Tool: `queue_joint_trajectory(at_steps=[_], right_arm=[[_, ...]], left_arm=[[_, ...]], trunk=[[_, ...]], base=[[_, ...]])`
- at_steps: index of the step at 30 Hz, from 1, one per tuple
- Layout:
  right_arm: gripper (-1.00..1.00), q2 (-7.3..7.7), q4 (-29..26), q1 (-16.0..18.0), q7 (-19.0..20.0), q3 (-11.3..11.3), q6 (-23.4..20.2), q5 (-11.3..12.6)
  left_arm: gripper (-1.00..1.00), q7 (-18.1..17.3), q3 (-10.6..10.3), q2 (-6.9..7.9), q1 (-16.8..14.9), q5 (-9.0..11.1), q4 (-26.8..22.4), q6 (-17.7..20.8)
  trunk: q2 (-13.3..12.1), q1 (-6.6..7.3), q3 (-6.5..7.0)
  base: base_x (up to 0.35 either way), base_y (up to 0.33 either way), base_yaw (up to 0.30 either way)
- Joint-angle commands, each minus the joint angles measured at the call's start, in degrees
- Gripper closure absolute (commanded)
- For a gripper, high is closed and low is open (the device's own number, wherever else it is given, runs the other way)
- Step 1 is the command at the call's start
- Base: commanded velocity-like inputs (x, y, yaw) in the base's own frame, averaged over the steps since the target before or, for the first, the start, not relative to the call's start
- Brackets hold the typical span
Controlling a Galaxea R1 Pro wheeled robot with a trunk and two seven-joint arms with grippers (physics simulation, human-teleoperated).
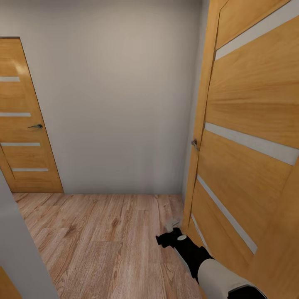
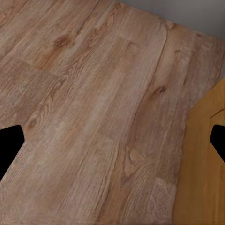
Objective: Move the two storage containers from the living room to the garage. In the garage, place one container on the floor and stack the other container on top of it (either order is fine).
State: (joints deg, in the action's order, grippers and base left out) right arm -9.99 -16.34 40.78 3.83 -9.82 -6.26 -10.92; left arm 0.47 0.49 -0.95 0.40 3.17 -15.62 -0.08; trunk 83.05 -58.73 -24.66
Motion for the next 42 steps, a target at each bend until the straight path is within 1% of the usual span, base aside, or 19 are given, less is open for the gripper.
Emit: queue_joint_trajectory(at_steps=[1,3,4,6,7,11,13,14,20,22,27,28,32,37,41,42], right_arm=[[-1.0,-0.01,0.32,-0.31,0.76,0.11,0.24,-0.61],[-1.0,-0.01,2.48,-0.89,2.0,0.13,2.01,-0.6],[-1.0,-0.01,4.48,-1.14,2.61,0.14,3.43,-0.63],[-1.0,-0.01,6.7,-1.28,3.08,0.14,5.17,-0.65],[-1.0,-0.01,9.02,-1.37,3.51,0.15,7.08,-0.66],[-1.0,-0.01,14.48,-1.46,5.17,0.17,11.58,-0.65],[-1.0,-0.01,16.59,-1.56,7.12,0.21,13.81,-0.61],[-1.0,-0.01,17.43,-2.31,9.18,0.23,14.86,-0.62],[-1.0,-0.01,17.93,-6.04,12.36,0.24,16.66,-0.63],[-1.0,-0.01,17.97,-6.66,13.5,0.24,17.87,-0.61],[-1.0,-0.01,18.0,-8.08,16.43,0.24,19.25,-0.57],[-1.0,0.24,18.0,-9.1,17.28,0.24,19.52,-0.58],[-1.0,1.2,18.0,-10.9,17.72,0.25,19.66,-0.59],[-1.0,1.74,18.01,-12.36,17.79,0.27,19.68,-0.23],[-1.0,2.46,18.01,-13.87,17.75,0.31,19.61,1.09],[-1.0,2.83,18.02,-14.35,17.7,0.31,19.56,1.66]], left_arm=[[-1.0,0.05,0.04,-0.01,0.04,0.34,-0.11,-0.01],[-1.0,0.04,0.04,-0.01,0.05,0.34,-0.11,-0.01],[-1.0,0.01,0.04,-0.01,0.04,0.34,-0.11,-0.01],[-1.0,0.0,0.04,-0.01,0.04,0.34,-0.11,-0.01],[-1.0,-0.01,0.04,-0.01,0.04,0.34,-0.11,-0.01],[-1.0,-0.05,0.04,-0.01,0.05,0.33,-0.11,-0.01],[-1.0,-0.16,0.04,-0.01,0.04,0.32,-0.11,-0.01],[-1.0,-0.26,0.04,-0.01,0.04,0.32,-0.11,-0.01],[-1.0,-0.36,0.04,-0.01,0.04,0.33,-0.11,-0.01],[-1.0,-0.37,0.04,-0.01,0.04,0.34,-0.11,-0.01],[-1.0,-0.52,0.04,-0.01,0.05,0.31,-0.11,-0.01],[-1.0,-0.54,0.04,-0.01,0.04,0.33,-0.11,-0.01],[-1.0,-0.5,0.04,-0.01,0.04,0.31,-0.11,-0.01],[-1.0,-0.46,0.04,-0.01,0.04,0.33,-0.11,-0.01],[-1.0,-0.45,0.04,-0.01,0.04,0.31,-0.11,-0.01],[-1.0,-0.42,0.04,-0.01,0.04,0.3,-0.11,-0.01]], trunk=[[0.03,0.0,-0.05],[0.03,0.0,-0.05],[0.03,0.0,-0.05],[0.03,0.0,-0.05],[0.03,0.0,-0.05],[0.03,0.0,-0.05],[0.03,0.0,-0.05],[0.03,0.0,-0.05],[0.03,0.0,-0.05],[0.03,0.0,-0.05],[0.03,0.0,-0.05],[0.03,0.0,-0.05],[0.03,0.0,-0.05],[0.03,0.0,-0.05],[0.03,0.0,-0.05],[0.03,0.0,-0.05]], base=[[0.0,0.0,0.0],[0.0,0.0,0.0],[0.0,0.0,0.0],[0.0,0.0,0.0],[0.0,0.0,0.0],[0.0,0.0,0.0],[0.0,0.0,0.0],[0.0,0.0,0.0],[0.0,0.0,0.0],[0.0,0.0,0.0],[0.0,0.0,0.0],[0.0,0.0,0.0],[0.0,0.0,0.0],[0.0,0.0,0.0],[0.0,0.0,0.0],[0.0,0.0,0.0]])
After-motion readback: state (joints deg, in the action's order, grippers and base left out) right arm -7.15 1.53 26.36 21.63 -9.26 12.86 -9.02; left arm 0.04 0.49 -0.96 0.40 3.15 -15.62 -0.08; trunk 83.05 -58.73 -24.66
